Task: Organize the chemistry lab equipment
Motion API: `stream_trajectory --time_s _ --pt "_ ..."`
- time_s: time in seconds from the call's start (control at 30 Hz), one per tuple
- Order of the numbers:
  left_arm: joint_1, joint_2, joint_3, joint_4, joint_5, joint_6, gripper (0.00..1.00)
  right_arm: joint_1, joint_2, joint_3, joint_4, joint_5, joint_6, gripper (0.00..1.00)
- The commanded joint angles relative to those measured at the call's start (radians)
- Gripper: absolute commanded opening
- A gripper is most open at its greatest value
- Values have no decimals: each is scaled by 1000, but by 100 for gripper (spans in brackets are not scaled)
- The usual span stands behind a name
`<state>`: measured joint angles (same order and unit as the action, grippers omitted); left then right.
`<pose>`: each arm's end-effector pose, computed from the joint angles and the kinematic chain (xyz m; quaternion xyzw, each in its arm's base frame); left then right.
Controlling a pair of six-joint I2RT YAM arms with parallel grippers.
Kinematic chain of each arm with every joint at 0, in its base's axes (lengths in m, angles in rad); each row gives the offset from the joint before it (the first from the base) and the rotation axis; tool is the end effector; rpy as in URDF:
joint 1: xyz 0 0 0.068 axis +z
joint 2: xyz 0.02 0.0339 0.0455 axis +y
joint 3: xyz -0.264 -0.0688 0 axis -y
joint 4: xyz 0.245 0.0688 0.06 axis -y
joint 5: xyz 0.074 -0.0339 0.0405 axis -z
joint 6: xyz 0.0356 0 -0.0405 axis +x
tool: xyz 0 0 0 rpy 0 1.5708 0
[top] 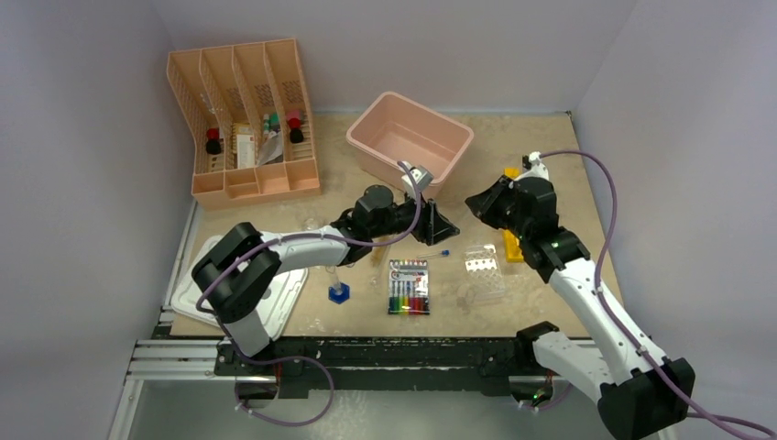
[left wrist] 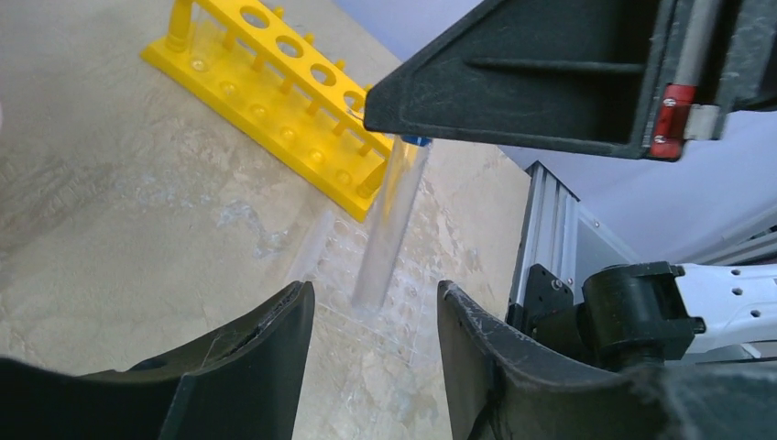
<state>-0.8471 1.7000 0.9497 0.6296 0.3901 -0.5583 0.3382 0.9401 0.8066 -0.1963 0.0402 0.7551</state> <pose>0.2417 -0.2939 0.2393 0.2329 0.7081 -0.5312 0.4027 0.2069 0.0712 0.3181 0.1798 0.7934 0.2882 0.5051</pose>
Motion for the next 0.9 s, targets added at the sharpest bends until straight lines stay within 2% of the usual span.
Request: stream_trajectory --time_s 0.0,0.1,0.27,0.37,0.6,0.87 --pt "-7 22 57 88 36 45 48 -17 -26 53 -6 -132 44 16" --pt "-7 29 56 112 93 67 38 -22 -22 58 -15 -167 54 16" --pt "-8 39 68 88 112 127 14 -27 -17 75 -65 -221 56 17" --pt "-9 45 83 62 140 166 0 -35 -8 89 -106 -279 47 21" --pt "-8 32 98 -48 203 299 0 -55 35 166 -249 -390 31 36" --pt "-6 2 110 -188 228 461 0 -84 77 228 -354 -480 22 35"
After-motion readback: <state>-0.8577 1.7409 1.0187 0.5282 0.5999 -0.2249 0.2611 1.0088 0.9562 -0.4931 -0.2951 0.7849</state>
